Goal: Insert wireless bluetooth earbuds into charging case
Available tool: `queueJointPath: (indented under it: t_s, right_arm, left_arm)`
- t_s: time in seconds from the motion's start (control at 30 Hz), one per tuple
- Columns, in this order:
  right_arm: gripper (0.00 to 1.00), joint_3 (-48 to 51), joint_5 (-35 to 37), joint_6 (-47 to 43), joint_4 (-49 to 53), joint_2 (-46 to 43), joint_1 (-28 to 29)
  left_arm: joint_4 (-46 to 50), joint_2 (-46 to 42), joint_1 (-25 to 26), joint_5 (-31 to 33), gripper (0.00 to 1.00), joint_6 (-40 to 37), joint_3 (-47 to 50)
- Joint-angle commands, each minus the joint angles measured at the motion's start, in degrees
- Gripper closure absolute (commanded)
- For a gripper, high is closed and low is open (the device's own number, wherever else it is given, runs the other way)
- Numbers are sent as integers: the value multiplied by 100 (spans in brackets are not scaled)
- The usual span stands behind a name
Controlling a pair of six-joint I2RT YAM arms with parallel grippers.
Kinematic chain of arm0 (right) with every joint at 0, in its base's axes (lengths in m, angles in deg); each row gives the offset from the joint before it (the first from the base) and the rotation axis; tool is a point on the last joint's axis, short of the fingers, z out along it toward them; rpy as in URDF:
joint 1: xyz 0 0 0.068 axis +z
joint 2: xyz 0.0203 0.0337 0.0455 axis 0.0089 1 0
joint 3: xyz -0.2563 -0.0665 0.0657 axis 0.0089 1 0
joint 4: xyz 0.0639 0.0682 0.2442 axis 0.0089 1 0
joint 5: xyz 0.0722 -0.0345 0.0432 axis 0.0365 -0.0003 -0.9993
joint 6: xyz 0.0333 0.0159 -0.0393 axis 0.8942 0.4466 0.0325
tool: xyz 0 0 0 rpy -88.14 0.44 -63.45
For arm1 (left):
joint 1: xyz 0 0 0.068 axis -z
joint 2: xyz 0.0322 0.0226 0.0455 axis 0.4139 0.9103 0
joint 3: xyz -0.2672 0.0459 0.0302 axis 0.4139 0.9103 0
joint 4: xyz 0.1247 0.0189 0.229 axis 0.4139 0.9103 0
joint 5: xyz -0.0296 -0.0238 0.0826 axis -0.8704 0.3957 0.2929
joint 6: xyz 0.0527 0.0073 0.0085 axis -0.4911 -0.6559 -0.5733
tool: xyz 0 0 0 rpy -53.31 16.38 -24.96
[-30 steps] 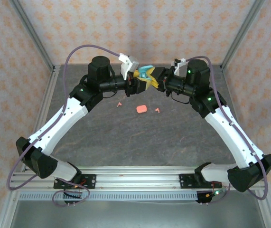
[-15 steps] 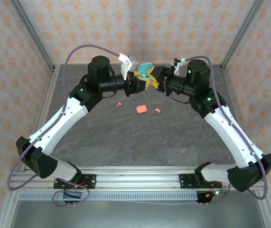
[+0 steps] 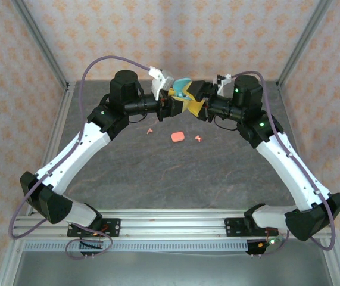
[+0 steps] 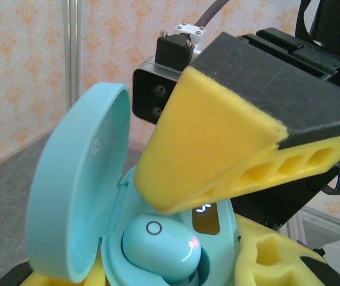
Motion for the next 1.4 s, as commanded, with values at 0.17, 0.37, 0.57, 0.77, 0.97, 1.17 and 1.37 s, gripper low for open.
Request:
queueJointPath:
  t_s: [0.17,0.37,0.57,0.77,0.97,1.17,1.37]
  right_arm:
    - [34,-339,-28,-7,-13,-84,-39]
    - [31,-491,101,27,-35,-45,-52]
    - [30,-732,160,42,253,184,-70]
    - [30,-753,158,254,240,350,-85]
    - [30,-677,151,484,-31,412,-83]
    - [29,-637,146,512,-29,390,-99]
    - [30,-594,-13,565,132,459,-102]
  left_arm:
    - [-17,-41,-1,-53,75,-165,-35]
    - [61,-36,1,-53,75,-204,-36]
    - [122,-39,6,-69,74,-248,-38]
    - [239,-41,14,-70,74,-353,-61]
    - [474,-5,39,-79,74,-514,-167]
    - [582,26,45,-70,74,-591,-212]
    - [676,65,45,-62,74,-669,-297]
